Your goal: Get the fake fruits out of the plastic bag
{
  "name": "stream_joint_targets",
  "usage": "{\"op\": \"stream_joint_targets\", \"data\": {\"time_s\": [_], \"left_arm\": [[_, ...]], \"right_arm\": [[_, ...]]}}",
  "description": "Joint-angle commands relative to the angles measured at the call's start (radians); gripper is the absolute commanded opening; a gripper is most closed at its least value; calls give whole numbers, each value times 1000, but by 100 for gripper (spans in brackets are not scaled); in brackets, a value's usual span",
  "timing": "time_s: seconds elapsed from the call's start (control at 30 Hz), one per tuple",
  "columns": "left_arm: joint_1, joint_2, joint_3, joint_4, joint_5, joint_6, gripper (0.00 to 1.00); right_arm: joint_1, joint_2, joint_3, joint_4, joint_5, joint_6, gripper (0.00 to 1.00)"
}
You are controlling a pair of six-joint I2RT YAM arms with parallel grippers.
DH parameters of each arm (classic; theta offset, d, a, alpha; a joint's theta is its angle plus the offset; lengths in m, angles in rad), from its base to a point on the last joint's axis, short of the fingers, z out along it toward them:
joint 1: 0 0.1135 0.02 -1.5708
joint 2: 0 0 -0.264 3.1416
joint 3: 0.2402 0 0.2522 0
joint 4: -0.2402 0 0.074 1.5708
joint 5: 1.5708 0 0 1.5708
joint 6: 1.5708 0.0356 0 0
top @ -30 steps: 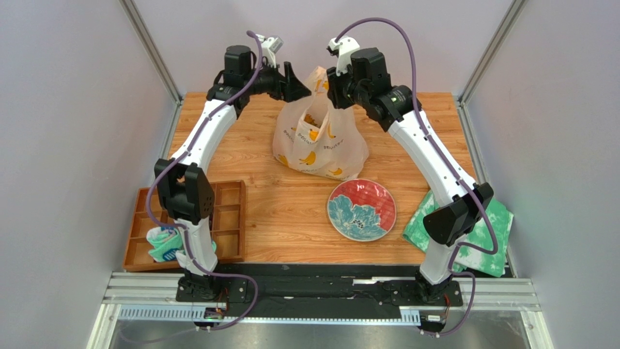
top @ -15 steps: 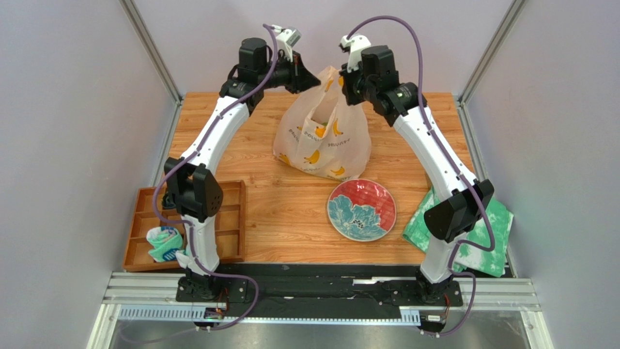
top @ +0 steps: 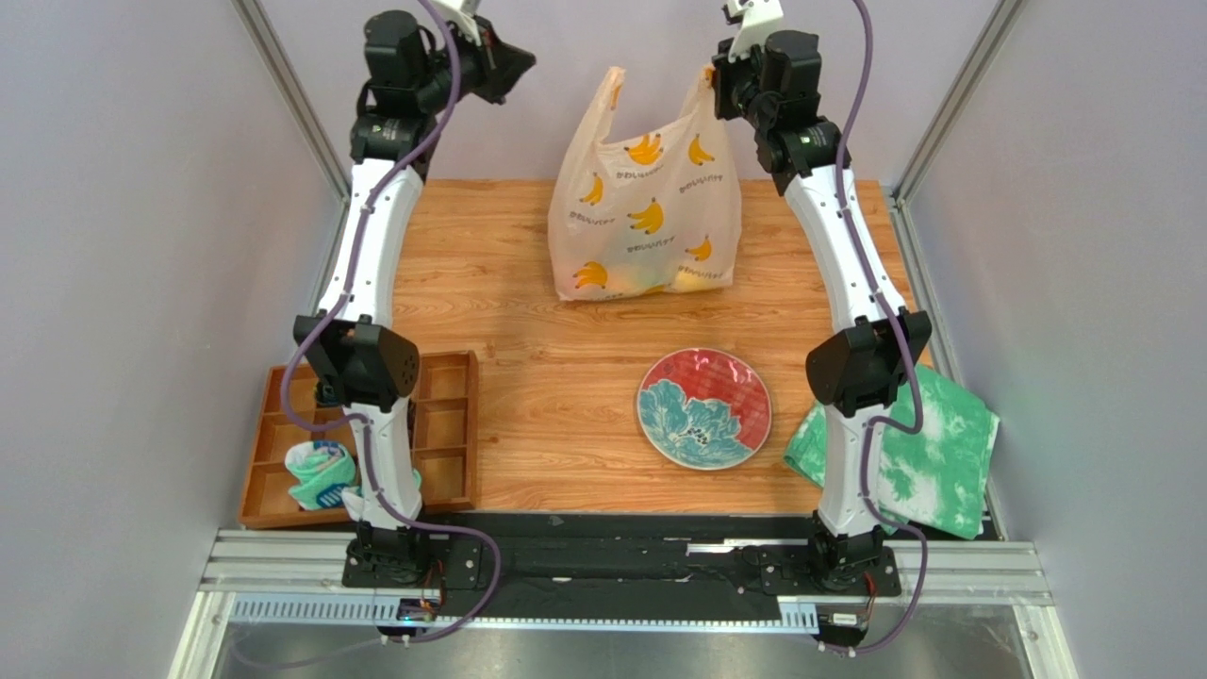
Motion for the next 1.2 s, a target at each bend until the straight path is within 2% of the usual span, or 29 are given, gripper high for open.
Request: {"op": "stream_joint_targets", "data": {"time_s": [0.0, 0.03, 0.07, 0.1, 0.13, 0.17, 0.2, 0.3, 0.33, 0.37, 0.4, 0.43, 0.47, 0.53, 0.6, 0.63, 0.77, 0.97, 1.07, 1.17], "left_arm": [[-4, -213, -17, -24, 107, 21, 0], [-6, -260, -122, -42, 124, 24, 0], [-6, -313, -197, -35, 168, 26, 0], [-9, -416, -277, -32, 184, 41, 0], [-12, -469, -442, -42, 187, 50, 0], [-15, -520, -532, -44, 190, 58, 0], [-26, -614, -701, -48, 192, 76, 0], [-67, -738, -943, -56, 164, 104, 0], [-82, -755, -977, -58, 143, 112, 26], [-102, -766, -1000, -59, 121, 121, 40], [-152, -773, -1023, -55, 97, 148, 47], [-177, -772, -1023, -49, 56, 170, 62], [-199, -764, -1020, -39, 43, 179, 70], [-245, -717, -973, -22, 2, 187, 82], [-279, -655, -901, -22, -34, 190, 85], [-285, -632, -878, -24, -55, 195, 94], [-306, -530, -787, -21, -92, 221, 96], [-332, -444, -697, 40, -66, 195, 97], [-369, -349, -602, 45, -22, 195, 97], [-400, -222, -464, 18, -51, 172, 98]], "right_arm": [[1, -193, -86, 196, -86, -70, 0], [-1, -244, -163, 209, -106, -99, 0], [-1, -360, -350, 230, -155, -116, 0], [1, -411, -437, 232, -172, -136, 0], [4, -459, -520, 227, -175, -156, 0], [5, -550, -685, 203, -174, -153, 0], [7, -586, -755, 181, -177, -150, 0], [7, -713, -1026, 118, -166, -134, 0], [7, -740, -1079, 112, -159, -124, 0], [7, -760, -1120, 109, -143, -101, 0], [7, -796, -1187, 110, -136, -90, 0], [7, -807, -1205, 109, -134, -79, 0], [5, -816, -1216, 100, -140, -58, 0], [5, -824, -1210, 86, -149, -44, 0], [7, -824, -1197, 75, -160, -36, 0], [7, -824, -1190, 74, -162, -36, 0], [4, -832, -1179, 83, -146, -25, 0], [4, -864, -1200, 101, -148, -9, 0], [1, -873, -1211, 106, -148, 7, 0], [-7, -882, -1210, 107, -149, 30, 0]]}}
